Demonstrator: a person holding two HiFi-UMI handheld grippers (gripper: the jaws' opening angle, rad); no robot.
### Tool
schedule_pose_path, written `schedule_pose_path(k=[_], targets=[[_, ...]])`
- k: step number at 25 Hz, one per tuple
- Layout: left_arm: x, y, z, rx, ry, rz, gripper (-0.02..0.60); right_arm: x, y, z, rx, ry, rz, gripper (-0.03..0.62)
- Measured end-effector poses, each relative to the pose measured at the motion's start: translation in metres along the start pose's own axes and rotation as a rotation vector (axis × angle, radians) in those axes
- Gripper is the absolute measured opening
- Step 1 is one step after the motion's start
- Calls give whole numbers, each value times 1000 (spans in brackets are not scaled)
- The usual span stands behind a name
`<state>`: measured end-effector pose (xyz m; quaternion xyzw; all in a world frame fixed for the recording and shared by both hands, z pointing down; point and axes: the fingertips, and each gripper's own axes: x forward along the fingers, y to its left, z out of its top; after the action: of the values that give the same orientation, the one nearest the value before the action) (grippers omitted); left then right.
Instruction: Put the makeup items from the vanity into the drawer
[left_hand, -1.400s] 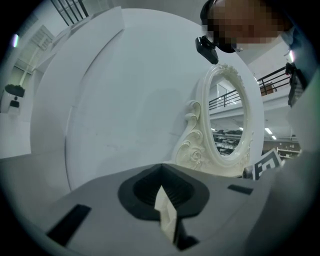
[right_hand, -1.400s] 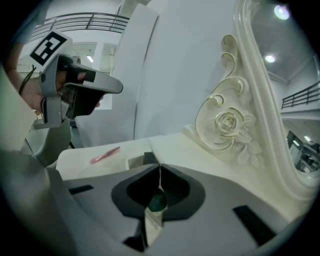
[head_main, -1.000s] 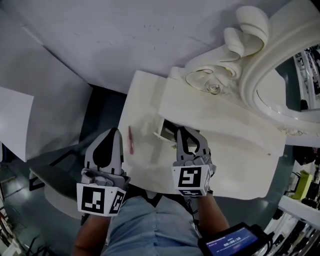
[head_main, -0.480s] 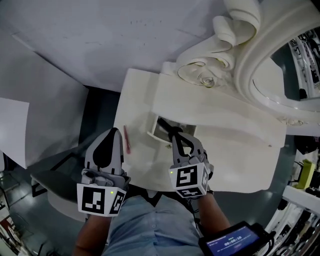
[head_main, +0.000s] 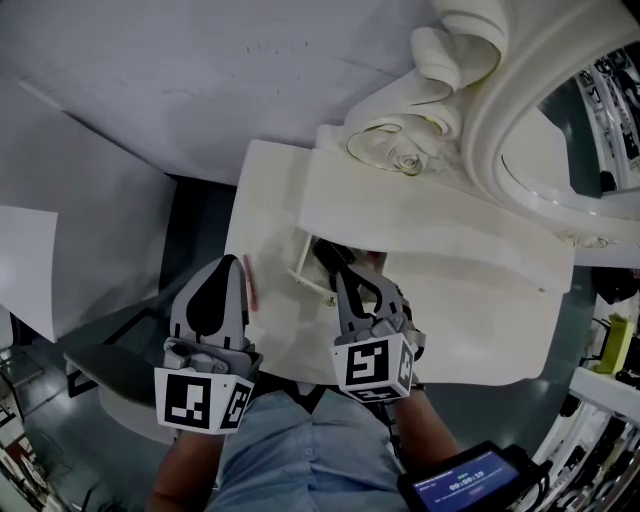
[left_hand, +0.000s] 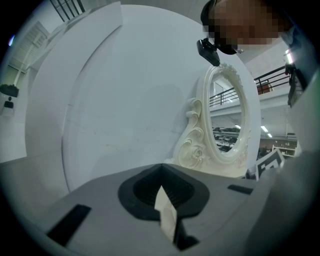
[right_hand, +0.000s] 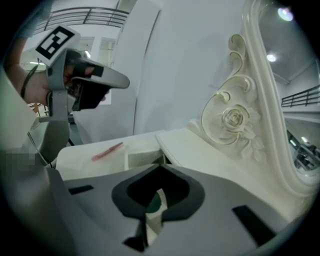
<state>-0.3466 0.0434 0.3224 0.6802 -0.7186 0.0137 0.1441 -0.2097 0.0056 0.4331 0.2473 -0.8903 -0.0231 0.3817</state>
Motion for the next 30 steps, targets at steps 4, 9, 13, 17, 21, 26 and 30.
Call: schedule_pose_path(k=[4,9,13,17,21,26,30], targets=[[2,1,1,-3,-3,3,-2,13,-17,-24,-4,118,-45,3],[3,5,1,-9,-8,19,-2,9,-19,-4,45,36,-11,3],[-2,9,4,-9,-21,38,-2,8,-2,23,72,-47,51,3],[-16,25,8,-13,-37,80,-2,6,34,59,57,-140,144,3],[-33,45,10,-19,-45,119,-2,14,81,76,77,-155,257,3],[-51,69,2,-40,-29,152,-2,40,124,64,171,-67,346,5],[-56,86,-14,-62,0,159,-2,64,140,42,171,37,340,78]])
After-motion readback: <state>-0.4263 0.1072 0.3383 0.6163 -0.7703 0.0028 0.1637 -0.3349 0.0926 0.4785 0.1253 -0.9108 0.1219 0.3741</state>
